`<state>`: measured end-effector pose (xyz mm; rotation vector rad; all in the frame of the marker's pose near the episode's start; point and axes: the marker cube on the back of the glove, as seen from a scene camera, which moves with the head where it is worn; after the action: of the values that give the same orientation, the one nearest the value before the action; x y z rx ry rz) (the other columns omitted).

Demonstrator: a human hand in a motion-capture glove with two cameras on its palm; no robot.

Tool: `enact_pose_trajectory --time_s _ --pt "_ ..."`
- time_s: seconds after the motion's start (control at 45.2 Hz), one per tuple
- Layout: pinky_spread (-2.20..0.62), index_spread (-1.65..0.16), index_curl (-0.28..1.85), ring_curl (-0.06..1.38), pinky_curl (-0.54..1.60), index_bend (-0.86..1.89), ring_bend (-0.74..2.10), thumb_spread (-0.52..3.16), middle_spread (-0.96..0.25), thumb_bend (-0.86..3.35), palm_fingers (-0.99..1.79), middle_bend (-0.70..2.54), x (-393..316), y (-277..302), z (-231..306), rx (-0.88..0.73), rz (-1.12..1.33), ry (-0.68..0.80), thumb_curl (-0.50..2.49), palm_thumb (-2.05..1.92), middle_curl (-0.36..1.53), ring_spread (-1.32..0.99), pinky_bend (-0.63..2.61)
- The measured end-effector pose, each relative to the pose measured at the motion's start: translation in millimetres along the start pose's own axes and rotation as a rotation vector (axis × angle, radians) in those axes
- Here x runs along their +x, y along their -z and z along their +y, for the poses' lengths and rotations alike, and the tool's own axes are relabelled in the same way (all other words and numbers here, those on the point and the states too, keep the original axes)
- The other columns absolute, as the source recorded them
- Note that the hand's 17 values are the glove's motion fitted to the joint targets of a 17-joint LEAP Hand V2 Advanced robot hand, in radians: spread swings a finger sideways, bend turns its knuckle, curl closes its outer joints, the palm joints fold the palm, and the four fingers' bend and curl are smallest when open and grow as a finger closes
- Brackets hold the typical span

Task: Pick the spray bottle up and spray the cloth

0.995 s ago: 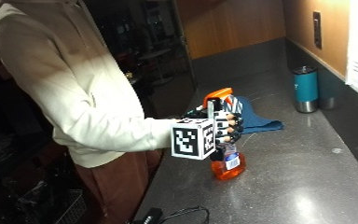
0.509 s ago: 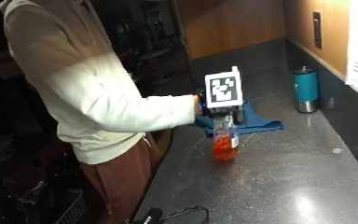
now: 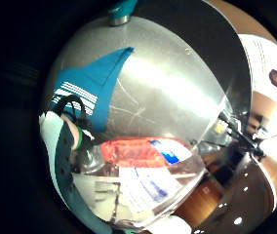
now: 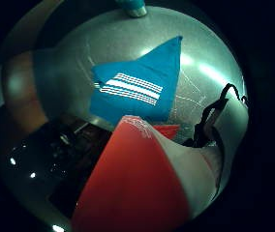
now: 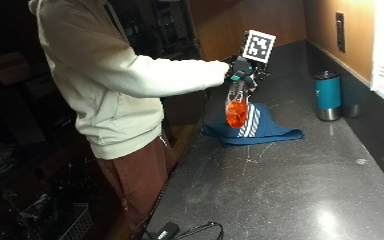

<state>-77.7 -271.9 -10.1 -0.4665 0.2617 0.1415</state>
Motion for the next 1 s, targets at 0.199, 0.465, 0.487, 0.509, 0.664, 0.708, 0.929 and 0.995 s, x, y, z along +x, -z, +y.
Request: enact_pose_trajectory --time_s 0.199,0.465,0.487,0.509,0.664,0.708,0.929,0.995 --pt "-0.2 -0.15 0.51 0.44 0.37 0.45 0.6 0.16 -0.13 -0.03 1.39 0.58 -27.4 -43.2 -18.9 -0.059 0.004 -0.113 0.71 0.93 0.49 -0.18 0.3" --pt "-0.2 -0.15 0.52 0.44 0.37 0.45 0.61 0.14 -0.13 -0.03 1.38 0.58 -15.3 -41.4 -8.0 -0.034 -0.002 -0.293 0.74 0.93 0.5 -0.18 0.31" --pt "-0.2 -0.15 0.52 0.44 0.37 0.45 0.61 0.14 -0.13 -0.03 1.38 0.58 -15.7 -40.7 -6.1 -0.027 -0.008 -0.25 0.74 0.93 0.5 -0.18 0.31" --pt "-0.2 -0.15 0.52 0.44 0.37 0.45 0.61 0.14 -0.13 -0.03 1.38 0.58 -14.3 -41.1 -5.2 -0.023 -0.003 -0.237 0.74 0.93 0.5 -0.18 0.31" --pt "-0.2 -0.15 0.52 0.45 0.37 0.45 0.61 0.14 -0.13 -0.03 1.38 0.58 -20.9 -41.6 -3.5 0.008 -0.091 -0.206 0.75 0.92 0.5 -0.18 0.31" --pt "-0.19 -0.15 0.52 0.45 0.37 0.45 0.61 0.14 -0.13 -0.03 1.38 0.58 -32.0 -33.0 -0.5 0.033 -0.141 -0.139 0.75 0.92 0.5 -0.18 0.31" --pt "-0.19 -0.15 0.52 0.45 0.37 0.45 0.61 0.14 -0.13 -0.03 1.38 0.58 -78.9 39.8 15.8 0.348 -0.568 0.051 0.77 0.92 0.5 -0.18 0.31" --pt "-0.19 -0.15 0.52 0.45 0.37 0.45 0.61 0.14 -0.13 -0.03 1.38 0.59 -96.0 49.7 16.2 0.443 -0.71 0.143 0.77 0.92 0.5 -0.18 0.31"
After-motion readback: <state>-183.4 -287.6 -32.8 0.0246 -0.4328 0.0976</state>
